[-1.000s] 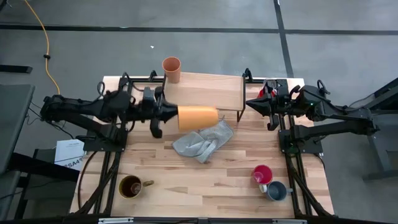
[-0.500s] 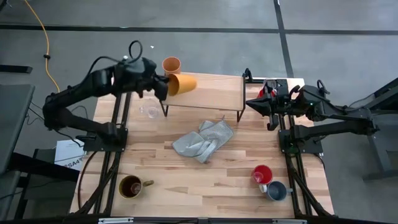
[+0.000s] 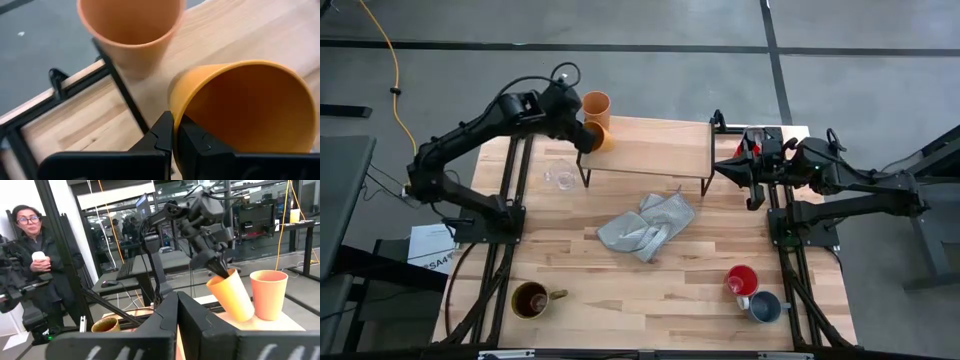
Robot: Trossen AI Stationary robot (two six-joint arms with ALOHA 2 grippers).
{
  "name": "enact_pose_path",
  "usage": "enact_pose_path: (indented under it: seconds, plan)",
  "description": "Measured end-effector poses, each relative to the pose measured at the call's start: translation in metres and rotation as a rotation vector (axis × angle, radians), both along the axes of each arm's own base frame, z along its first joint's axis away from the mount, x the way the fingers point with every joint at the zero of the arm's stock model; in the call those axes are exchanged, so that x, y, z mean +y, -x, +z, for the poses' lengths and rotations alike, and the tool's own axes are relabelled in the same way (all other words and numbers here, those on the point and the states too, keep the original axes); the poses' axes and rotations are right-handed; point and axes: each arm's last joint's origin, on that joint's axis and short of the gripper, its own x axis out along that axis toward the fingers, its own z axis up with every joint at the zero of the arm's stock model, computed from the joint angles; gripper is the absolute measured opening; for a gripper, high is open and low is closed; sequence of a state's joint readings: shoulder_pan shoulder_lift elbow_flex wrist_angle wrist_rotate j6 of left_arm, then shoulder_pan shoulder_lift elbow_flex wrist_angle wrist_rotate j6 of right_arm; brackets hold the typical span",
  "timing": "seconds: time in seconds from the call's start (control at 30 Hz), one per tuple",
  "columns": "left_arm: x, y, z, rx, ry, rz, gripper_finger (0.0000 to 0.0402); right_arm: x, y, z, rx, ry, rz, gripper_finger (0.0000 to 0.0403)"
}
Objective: Stack small to large cups/mugs on shelf
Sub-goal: Put the yellow cup on the shelf
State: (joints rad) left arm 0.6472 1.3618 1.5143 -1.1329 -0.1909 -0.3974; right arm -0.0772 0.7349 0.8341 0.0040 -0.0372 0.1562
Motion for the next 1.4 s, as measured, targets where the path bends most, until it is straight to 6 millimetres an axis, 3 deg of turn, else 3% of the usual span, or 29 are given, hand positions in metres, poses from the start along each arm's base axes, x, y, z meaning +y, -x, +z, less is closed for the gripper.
enact_pose_path:
  seconds: [0.4,0.9,1.4]
  plan:
    - [0.006,0.01,-0.009,0.055,0.114,0.017,0.0,0.0,0.0,0.0,0.0,0.0,0.0,0.0]
    - [0.008,0.011,-0.009,0.052,0.109,0.015,0.0004,0.0,0.0,0.0,0.0,0.0,0.0,0.0]
    - [0.011,0.007,-0.006,0.013,0.078,0.017,0.0087,0.0,0.0,0.0,0.0,-0.002,0.001,0.0]
